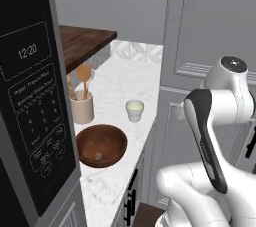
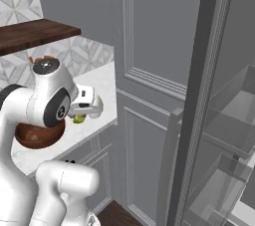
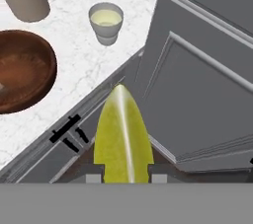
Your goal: Grab a lemon wedge from the fridge and one ice cube from the ice bowl, and put them in the glass of lemonade.
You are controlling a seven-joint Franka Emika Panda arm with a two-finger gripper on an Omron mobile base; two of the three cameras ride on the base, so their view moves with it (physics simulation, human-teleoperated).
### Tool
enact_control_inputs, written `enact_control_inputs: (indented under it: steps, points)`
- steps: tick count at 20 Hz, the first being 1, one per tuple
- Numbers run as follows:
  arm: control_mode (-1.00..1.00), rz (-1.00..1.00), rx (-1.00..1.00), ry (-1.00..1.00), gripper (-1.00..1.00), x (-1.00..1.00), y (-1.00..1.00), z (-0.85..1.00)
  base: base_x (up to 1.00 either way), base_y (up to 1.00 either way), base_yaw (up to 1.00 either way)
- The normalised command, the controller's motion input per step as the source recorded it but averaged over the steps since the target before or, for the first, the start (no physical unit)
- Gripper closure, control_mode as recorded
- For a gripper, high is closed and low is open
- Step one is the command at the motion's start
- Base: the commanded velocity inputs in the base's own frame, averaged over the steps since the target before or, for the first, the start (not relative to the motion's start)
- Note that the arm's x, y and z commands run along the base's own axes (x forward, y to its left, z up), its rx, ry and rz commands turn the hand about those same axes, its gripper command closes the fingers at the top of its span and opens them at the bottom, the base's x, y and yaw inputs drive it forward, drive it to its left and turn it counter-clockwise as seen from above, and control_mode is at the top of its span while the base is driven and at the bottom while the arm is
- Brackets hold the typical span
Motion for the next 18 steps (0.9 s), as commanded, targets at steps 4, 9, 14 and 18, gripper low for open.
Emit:
enact_control_inputs:
  steps: [4,9,14,18]
  points:
    - [-1.00,0.06,-0.04,0.00,1.00,0.79,0.42,0.00,0.00,0.00,0.00]
    - [-1.00,0.01,-0.03,0.00,1.00,1.00,0.63,-0.19,0.00,0.00,0.00]
    - [-1.00,0.00,0.00,0.00,1.00,0.62,0.05,-0.24,0.00,0.00,0.00]
    - [-1.00,0.00,0.00,0.00,1.00,0.35,0.00,-0.26,0.00,0.00,0.00]
